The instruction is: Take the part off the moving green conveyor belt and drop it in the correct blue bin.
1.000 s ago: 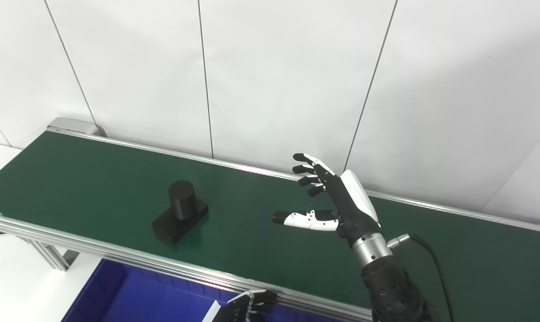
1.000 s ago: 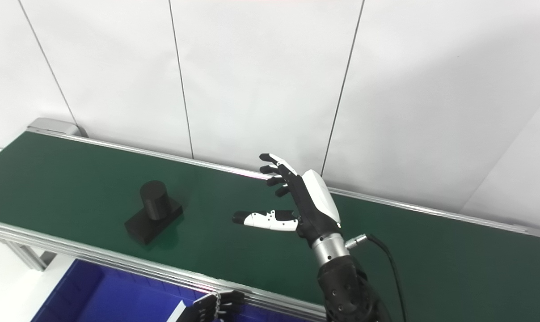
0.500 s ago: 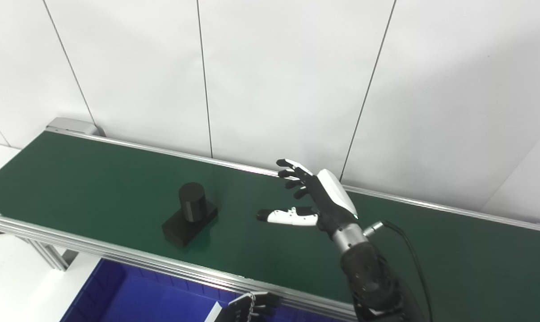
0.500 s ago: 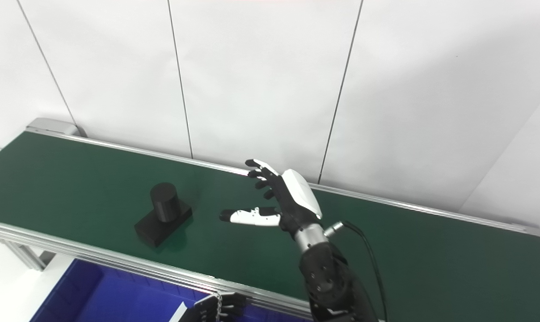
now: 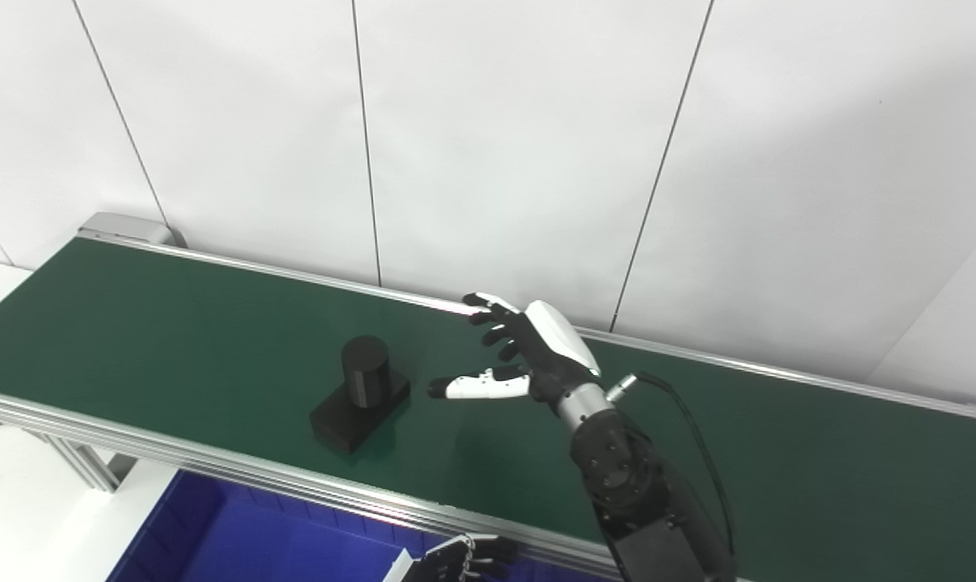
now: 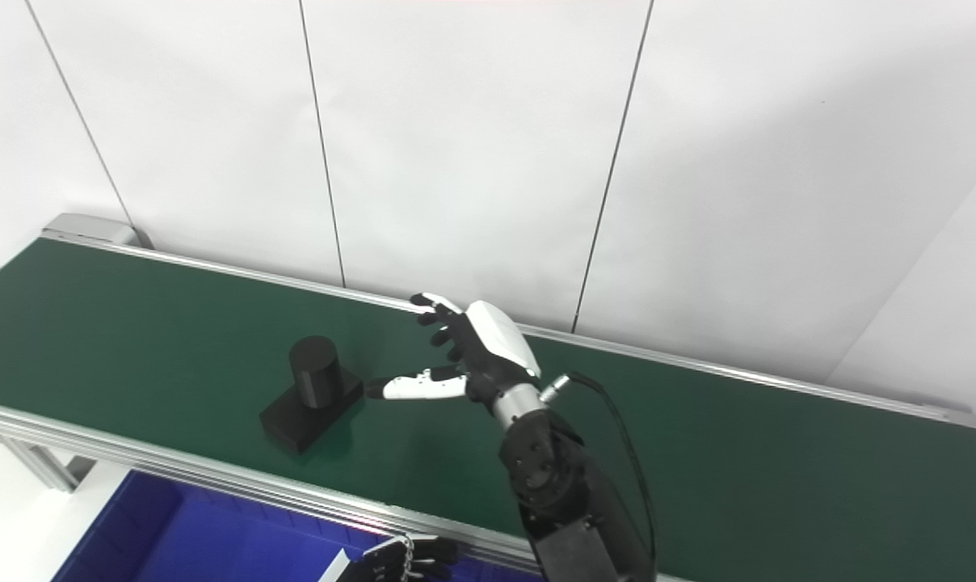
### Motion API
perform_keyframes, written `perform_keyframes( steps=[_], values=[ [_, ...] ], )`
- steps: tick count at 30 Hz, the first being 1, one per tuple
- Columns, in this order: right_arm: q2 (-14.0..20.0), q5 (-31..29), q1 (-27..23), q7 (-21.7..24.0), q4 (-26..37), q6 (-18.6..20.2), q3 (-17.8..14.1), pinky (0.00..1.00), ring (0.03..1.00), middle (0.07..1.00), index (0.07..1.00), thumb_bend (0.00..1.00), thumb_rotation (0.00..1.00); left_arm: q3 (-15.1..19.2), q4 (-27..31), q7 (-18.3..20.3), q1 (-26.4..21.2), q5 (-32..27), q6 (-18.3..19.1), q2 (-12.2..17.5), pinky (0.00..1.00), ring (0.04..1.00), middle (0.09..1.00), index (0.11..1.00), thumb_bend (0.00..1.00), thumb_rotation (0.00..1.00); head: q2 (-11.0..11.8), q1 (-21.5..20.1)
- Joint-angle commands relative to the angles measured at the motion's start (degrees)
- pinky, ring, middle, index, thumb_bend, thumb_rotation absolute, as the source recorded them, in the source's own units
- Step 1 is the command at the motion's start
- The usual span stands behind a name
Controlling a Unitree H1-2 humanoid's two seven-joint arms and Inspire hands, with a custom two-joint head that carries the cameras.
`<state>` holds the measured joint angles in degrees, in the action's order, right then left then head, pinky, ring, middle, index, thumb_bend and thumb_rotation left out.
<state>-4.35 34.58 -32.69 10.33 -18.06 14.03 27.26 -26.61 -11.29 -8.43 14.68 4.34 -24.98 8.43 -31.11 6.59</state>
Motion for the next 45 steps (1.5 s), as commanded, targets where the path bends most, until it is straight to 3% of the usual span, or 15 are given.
perform_keyframes(
  steps=[1,12,17,24,34,38,42,44,45],
  values=[
    [-1.75,0.53,-3.23,-1.06,-0.06,-0.29,0.36,0.64,0.761,0.838,0.88,0.9,0.51,-0.11,1.65,-0.99,-0.65,0.14,-1.95,0.27,0.61,0.685,0.735,0.717,0.95,0.15,-0.06,0.23],
    [-4.88,1.25,-7.87,-2.17,-8.22,-0.98,1.57,0.67,0.795,0.857,0.89,0.89,0.49,-3.16,1.27,-5.23,-1.85,2.08,-1.95,1.41,0.61,0.685,0.726,0.705,0.95,0.18,-0.48,0.84],
    [-5.5,3.05,-10.17,-1.99,-12.71,-1.37,4.36,0.71,0.814,0.873,0.904,0.89,0.49,-5.12,0.69,-7.76,-2.67,2.45,-1.95,2.2,0.61,0.691,0.721,0.703,0.96,0.17,-0.55,0.75],
    [-6.92,2.81,-12.5,-4.58,-19.8,-3.87,5.23,0.71,0.816,0.879,0.901,0.9,0.47,-7.59,0.15,-11.01,-3.79,3.04,-1.95,3.09,0.56,0.636,0.703,0.709,0.96,0.16,-0.69,0.78],
    [-8.64,2.52,-15.19,-9.25,-30.63,-8.18,5.78,0.66,0.763,0.833,0.875,0.88,0.44,-10.35,-0.08,-14.09,-4.85,2.7,-1.95,4.04,0.57,0.641,0.698,0.707,0.96,0.14,-0.97,1.12],
    [-9.32,2.76,-15.58,-12.16,-35.23,-9.15,5.9,0.68,0.762,0.827,0.854,0.8,0.37,-10.88,0.35,-14.95,-4.65,2.97,-1.95,4.35,0.57,0.644,0.705,0.71,0.96,0.15,-1.33,1.21],
    [-9.66,2.73,-15.17,-15.46,-37.68,-10.37,5.84,0.6,0.717,0.794,0.83,0.67,0.32,-11.5,0.58,-15.81,-4.69,3.21,-1.95,4.73,0.56,0.636,0.702,0.713,0.95,0.15,-1.63,1.14],
    [-9.73,2.48,-14.86,-17.24,-38.68,-11.24,5.6,0.55,0.657,0.743,0.785,0.59,0.18,-11.57,0.96,-15.95,-4.54,3.33,-1.95,4.98,0.57,0.647,0.707,0.715,0.95,0.17,-1.83,1.05],
    [-9.6,2.37,-14.55,-17.7,-38.57,-11.4,5.55,0.54,0.654,0.74,0.782,0.59,0.17,-11.57,1.25,-15.77,-4.44,3.11,-1.95,5.11,0.57,0.648,0.708,0.715,0.95,0.17,-2.12,0.9]
  ],
)
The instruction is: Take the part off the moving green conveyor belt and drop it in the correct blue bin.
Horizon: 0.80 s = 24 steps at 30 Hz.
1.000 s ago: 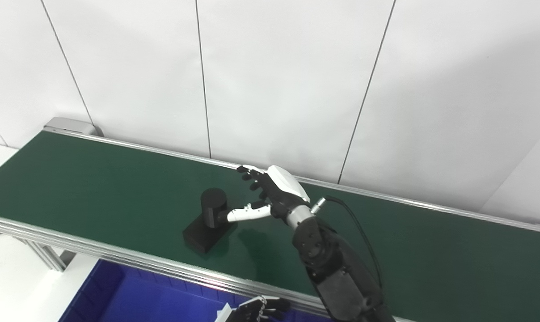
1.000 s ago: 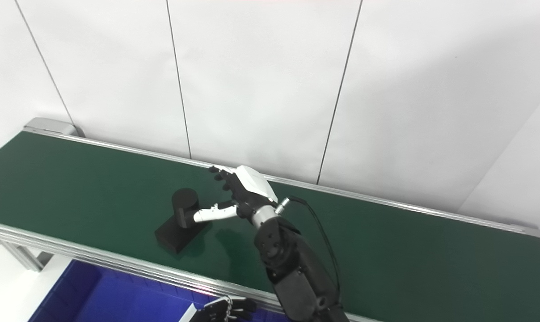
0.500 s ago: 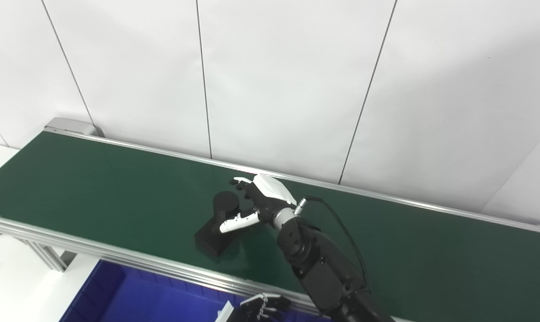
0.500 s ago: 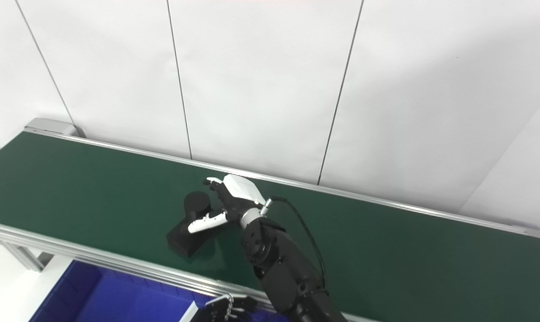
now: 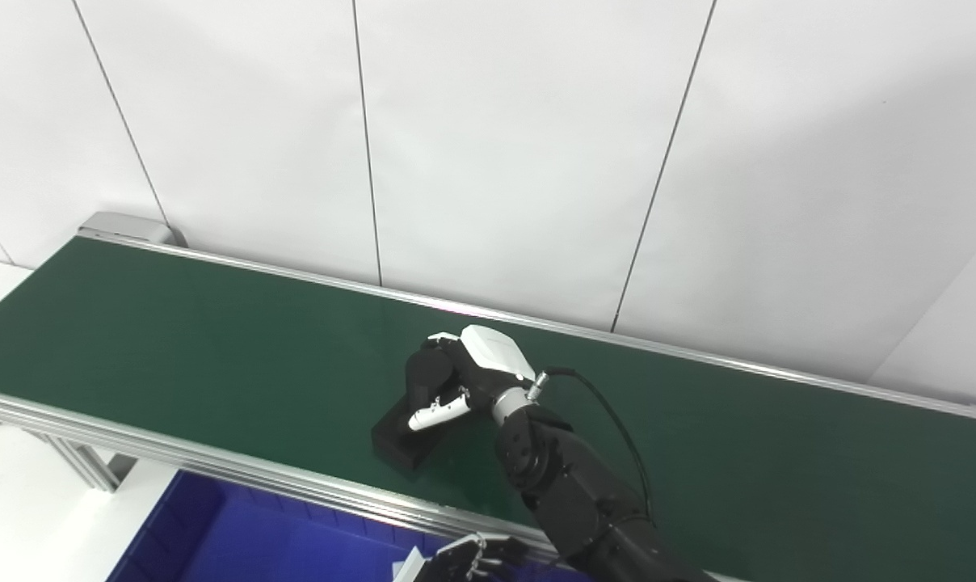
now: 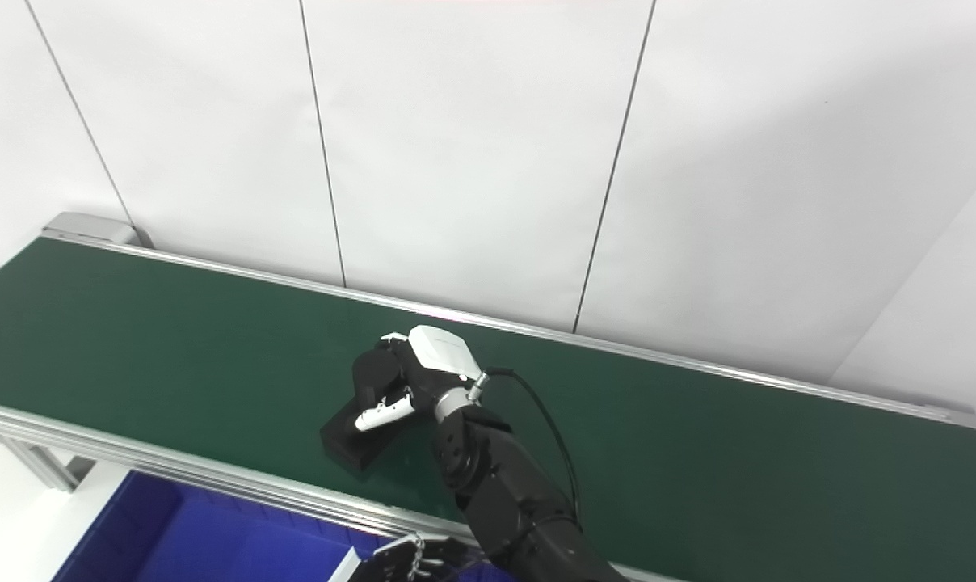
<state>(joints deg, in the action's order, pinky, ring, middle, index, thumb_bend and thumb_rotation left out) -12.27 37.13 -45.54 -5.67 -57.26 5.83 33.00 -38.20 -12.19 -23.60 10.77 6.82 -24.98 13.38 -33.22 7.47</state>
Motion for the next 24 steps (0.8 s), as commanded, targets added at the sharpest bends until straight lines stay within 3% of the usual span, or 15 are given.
perform_keyframes(
  steps=[1,2,4,6,9,17,24],
  values=[
    [-1.59,-0.27,-1.52,-1.99,0.72,-3.29,-0.19,0.51,0.616,0.712,0.759,0.54,0.08,0.0,2.34,-0.49,-0.47,0.46,-1.95,0.26,0.59,0.664,0.714,0.714,0.95,0.16,-0.02,0.02],
    [-1.48,-0.42,-1.24,-2.22,0.99,-3.32,-0.27,0.5,0.603,0.702,0.75,0.53,0.05,-0.01,2.54,-0.35,-0.41,0.33,-1.95,0.38,0.6,0.67,0.716,0.714,0.95,0.15,-0.34,-0.11],
    [-1.33,-0.76,-0.61,-3.05,1.63,-3.41,-0.51,0.42,0.515,0.548,0.706,0.54,0.01,-0.03,2.8,-0.53,-0.33,0.55,-1.95,0.61,0.61,0.675,0.717,0.711,0.94,0.16,-0.39,-0.29],
    [-1.26,-1.21,0.05,-4.13,2.25,-3.29,-0.9,0.41,0.45,0.548,0.658,0.52,0.0,-0.23,2.87,-1.08,-0.36,0.97,-1.95,0.85,0.62,0.678,0.718,0.709,0.94,0.17,-0.5,-0.46],
    [-1.08,-1.06,0.82,-7.14,2.46,-3.98,-1.02,0.34,0.437,0.538,0.493,0.51,0.0,-0.27,3.05,-1.13,-0.37,0.66,-1.95,1.13,0.62,0.685,0.721,0.711,0.93,0.17,-0.89,-0.89],
    [1.68,-0.52,5.22,-13.91,10.36,-7.08,-1.95,0.37,0.429,0.542,0.492,0.51,0.0,2.16,4.02,3.4,0.72,-2.7,-1.95,0.51,0.63,0.697,0.736,0.717,0.92,0.17,-2.01,-2.64],
    [4.48,-0.79,12.3,-14.3,25.69,-4.73,-5.09,0.28,0.393,0.477,0.512,0.51,0.0,5.84,5.93,8.37,2.62,-3.66,-1.95,-0.18,0.66,0.714,0.75,0.726,0.89,0.16,-4.14,-5.25]
  ],
)
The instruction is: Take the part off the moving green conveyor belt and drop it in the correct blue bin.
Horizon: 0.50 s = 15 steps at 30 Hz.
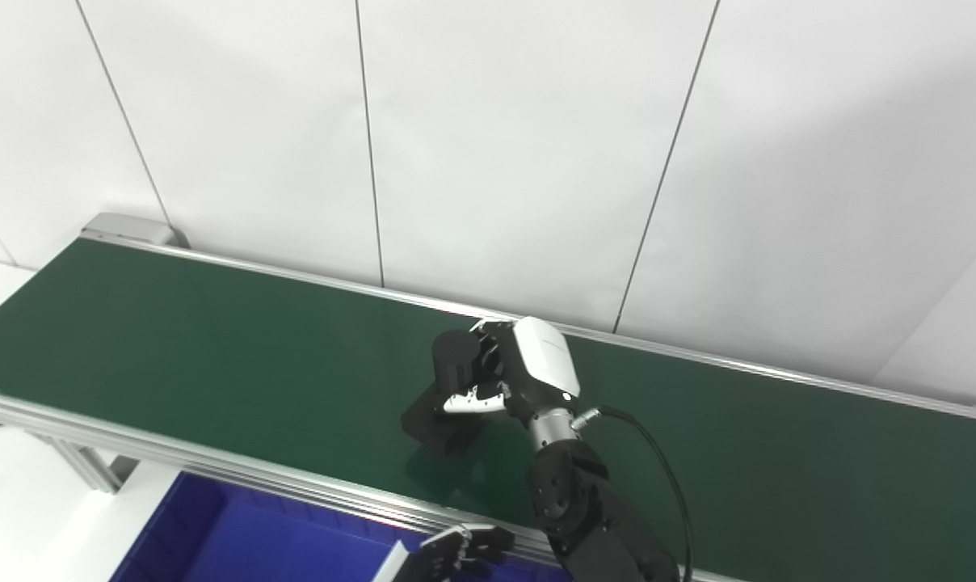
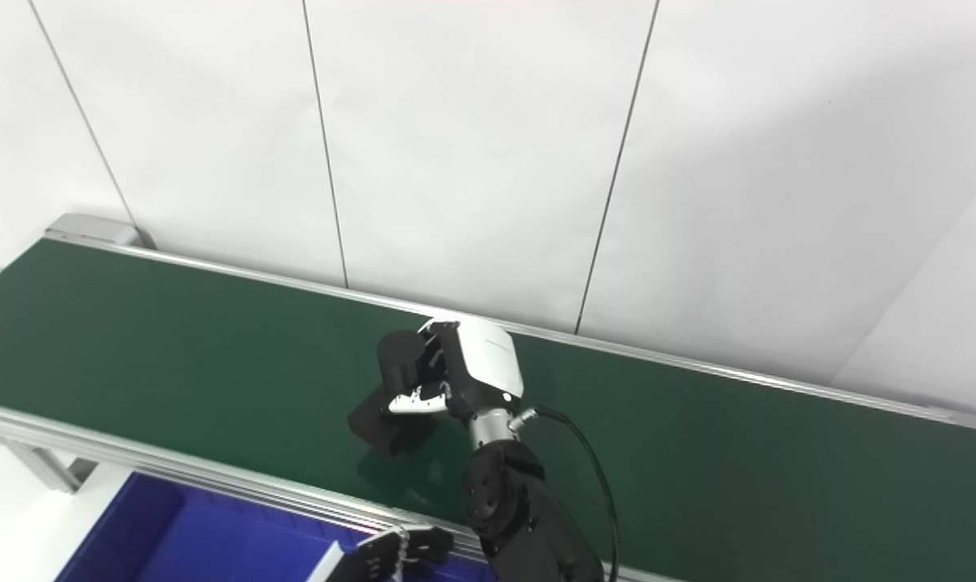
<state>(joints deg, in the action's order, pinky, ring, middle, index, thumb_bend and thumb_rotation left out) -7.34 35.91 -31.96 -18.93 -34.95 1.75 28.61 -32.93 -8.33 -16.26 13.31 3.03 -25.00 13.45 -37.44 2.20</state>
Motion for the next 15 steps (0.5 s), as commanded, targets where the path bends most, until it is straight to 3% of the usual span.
perform_keyframes(
  steps=[1,6,10,15],
  values=[
    [0.18,0.08,0.29,-0.86,6.46,-0.57,-1.56,0.28,0.391,0.474,0.513,0.51,0.0,0.91,2.43,1.54,0.26,0.19,-1.92,-0.28,0.67,0.715,0.752,0.727,0.89,0.16,-0.42,-0.65],
    [3.05,-0.15,8.01,1.47,20.9,1.03,-4.76,0.25,0.391,0.484,0.507,0.51,0.0,2.45,4.27,3.56,1.47,0.17,-1.92,-0.6,0.68,0.717,0.746,0.739,0.88,0.17,-1.98,-3.15],
    [4.99,-0.74,14.48,5.4,32.56,4.49,-7.46,0.31,0.414,0.518,0.489,0.51,0.0,4.2,5.91,6.23,2.83,-1.07,-1.92,-1.15,0.67,0.723,0.751,0.746,0.85,0.17,-3.99,-5.26],
    [7.73,-2.81,22.54,9.4,44.26,6.12,-11.17,0.27,0.404,0.533,0.485,0.51,0.0,6.62,8.11,8.93,4.74,-1.49,-1.92,-1.61,0.69,0.743,0.765,0.755,0.83,0.19,-6.2,-6.98]
  ],
)
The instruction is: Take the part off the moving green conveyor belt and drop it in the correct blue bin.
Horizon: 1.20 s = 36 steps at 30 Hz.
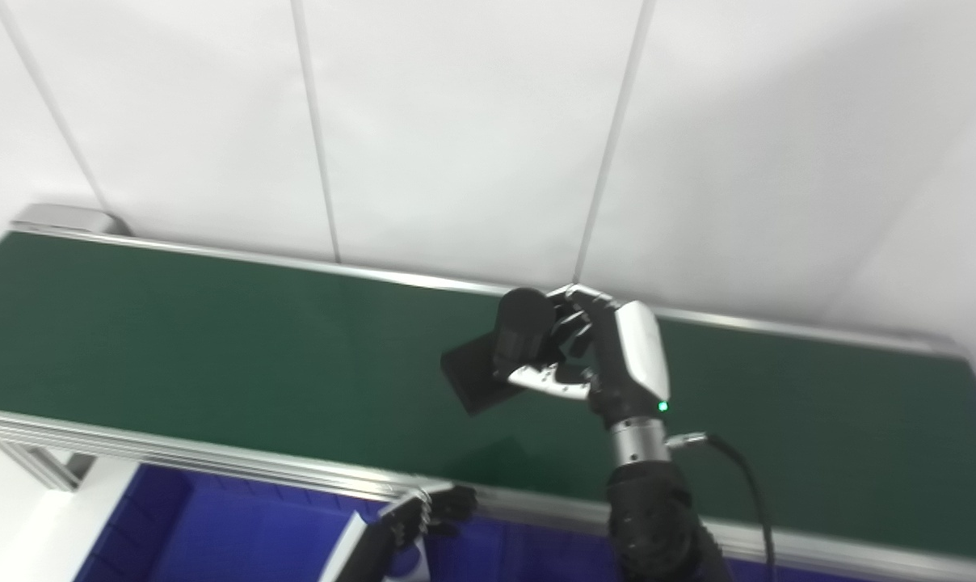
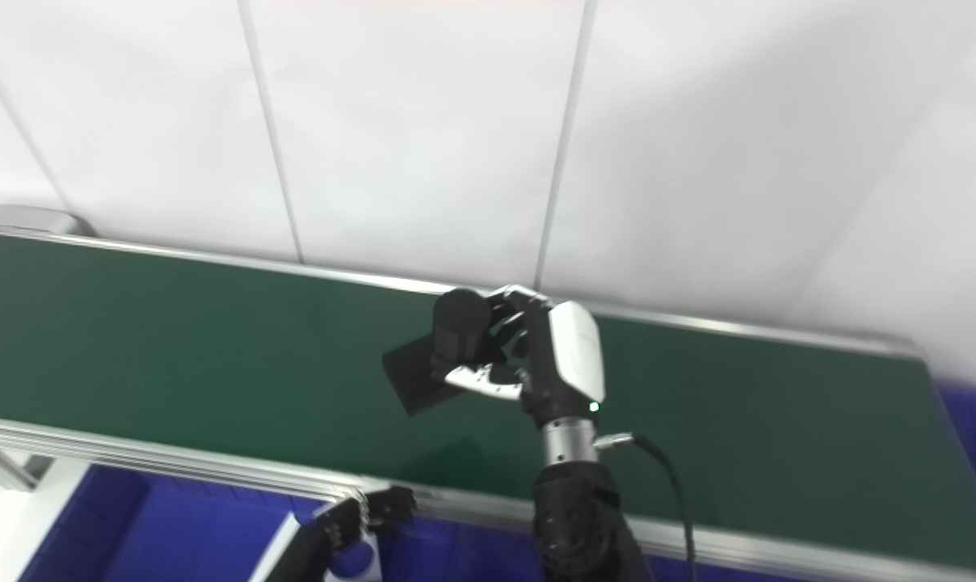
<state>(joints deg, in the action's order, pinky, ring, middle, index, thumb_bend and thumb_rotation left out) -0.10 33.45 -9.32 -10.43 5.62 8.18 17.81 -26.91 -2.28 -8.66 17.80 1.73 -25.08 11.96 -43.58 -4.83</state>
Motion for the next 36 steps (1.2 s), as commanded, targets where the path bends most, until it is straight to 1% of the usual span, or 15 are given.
perform_keyframes(
  steps=[1,2,4,5,8,11,15,16,21,22,25,27,31,34,36],
  values=[
    [1.03,-0.54,1.83,1.73,6.07,0.5,-1.12,0.27,0.403,0.536,0.481,0.51,0.0,1.21,2.58,2.15,0.6,-0.53,-1.84,-0.17,0.7,0.746,0.767,0.756,0.83,0.19,-1.08,-0.99],
    [1.31,-0.62,3.12,2.42,7.76,1.18,-1.64,0.27,0.429,0.53,0.464,0.51,0.0,1.75,2.99,2.89,0.9,-0.82,-1.84,-0.25,0.71,0.752,0.772,0.757,0.83,0.19,-1.22,-1.17],
    [2.39,-0.53,6.08,3.81,11.08,1.92,-2.49,0.26,0.442,0.527,0.458,0.51,0.0,3.0,3.89,3.91,1.54,-1.16,-1.83,-0.53,0.71,0.752,0.771,0.756,0.83,0.19,-2.32,-2.5],
    [3.18,-0.92,7.86,4.13,12.4,1.15,-2.98,0.26,0.445,0.526,0.457,0.51,0.0,3.73,4.3,4.59,1.88,-1.48,-1.83,-0.69,0.71,0.751,0.77,0.755,0.83,0.18,-2.79,-3.71],
    [4.85,-2.0,12.44,4.52,15.17,-0.76,-4.17,0.28,0.42,0.536,0.467,0.51,0.0,5.68,5.02,7.38,2.45,-2.88,-1.85,-0.95,0.7,0.748,0.773,0.757,0.83,0.19,-3.7,-4.79],
    [5.5,-2.86,16.27,4.5,17.1,-1.53,-5.0,0.29,0.413,0.544,0.466,0.5,0.0,7.5,5.53,10.14,2.86,-4.09,-1.84,-1.2,0.7,0.748,0.774,0.755,0.83,0.2,-4.46,-5.53],
    [6.79,-2.41,21.51,4.08,18.18,-2.55,-5.76,0.28,0.446,0.524,0.459,0.51,0.0,9.93,5.61,13.34,3.26,-6.15,-1.83,-1.8,0.72,0.773,0.784,0.753,0.84,0.18,-4.63,-6.03],
    [7.16,-2.26,22.62,3.82,17.8,-3.19,-5.84,0.29,0.418,0.535,0.47,0.51,0.0,10.59,5.38,14.12,3.2,-6.4,-1.83,-1.86,0.75,0.789,0.791,0.759,0.84,0.18,-4.44,-6.13],
    [7.99,-2.58,26.12,2.03,13.36,-7.12,-6.71,0.28,0.405,0.537,0.472,0.51,0.0,13.28,3.96,17.9,2.22,-7.84,-1.82,-2.33,0.75,0.796,0.796,0.772,0.83,0.17,-4.17,-6.35],
    [8.2,-2.62,26.61,1.5,11.97,-8.2,-6.82,0.28,0.404,0.536,0.474,0.51,0.0,13.67,3.5,18.8,1.86,-8.43,-1.82,-2.21,0.75,0.795,0.797,0.774,0.83,0.16,-3.69,-6.52],
    [8.63,-2.28,27.44,-0.02,8.32,-11.26,-6.92,0.3,0.406,0.545,0.462,0.51,0.0,14.64,2.51,20.02,0.8,-8.1,-1.78,-1.5,0.75,0.791,0.8,0.783,0.84,0.19,-3.3,-6.54],
    [8.79,-2.15,27.74,-0.74,6.48,-12.53,-7.04,0.31,0.411,0.548,0.458,0.51,0.0,14.96,2.09,20.87,0.15,-8.65,-1.51,-1.06,0.75,0.79,0.794,0.779,0.85,0.18,-3.25,-6.52],
    [9.06,-1.44,27.63,-3.04,1.74,-15.78,-7.14,0.34,0.413,0.542,0.459,0.51,0.0,15.41,0.36,22.94,-2.51,-7.34,0.21,1.46,0.72,0.786,0.808,0.783,0.87,0.17,-2.7,-6.23],
    [9.56,-0.09,27.09,-3.82,-1.23,-16.1,-7.18,0.36,0.419,0.533,0.463,0.51,0.0,15.73,-1.66,24.3,-4.57,-7.73,2.13,2.77,0.74,0.803,0.823,0.772,0.88,0.15,-2.18,-6.22],
    [9.84,0.66,26.99,-3.8,-2.28,-15.56,-7.32,0.38,0.424,0.528,0.463,0.51,0.0,15.49,-3.32,25.39,-5.53,-7.89,1.9,3.08,0.75,0.811,0.831,0.775,0.87,0.14,-2.06,-6.44]
  ],
)
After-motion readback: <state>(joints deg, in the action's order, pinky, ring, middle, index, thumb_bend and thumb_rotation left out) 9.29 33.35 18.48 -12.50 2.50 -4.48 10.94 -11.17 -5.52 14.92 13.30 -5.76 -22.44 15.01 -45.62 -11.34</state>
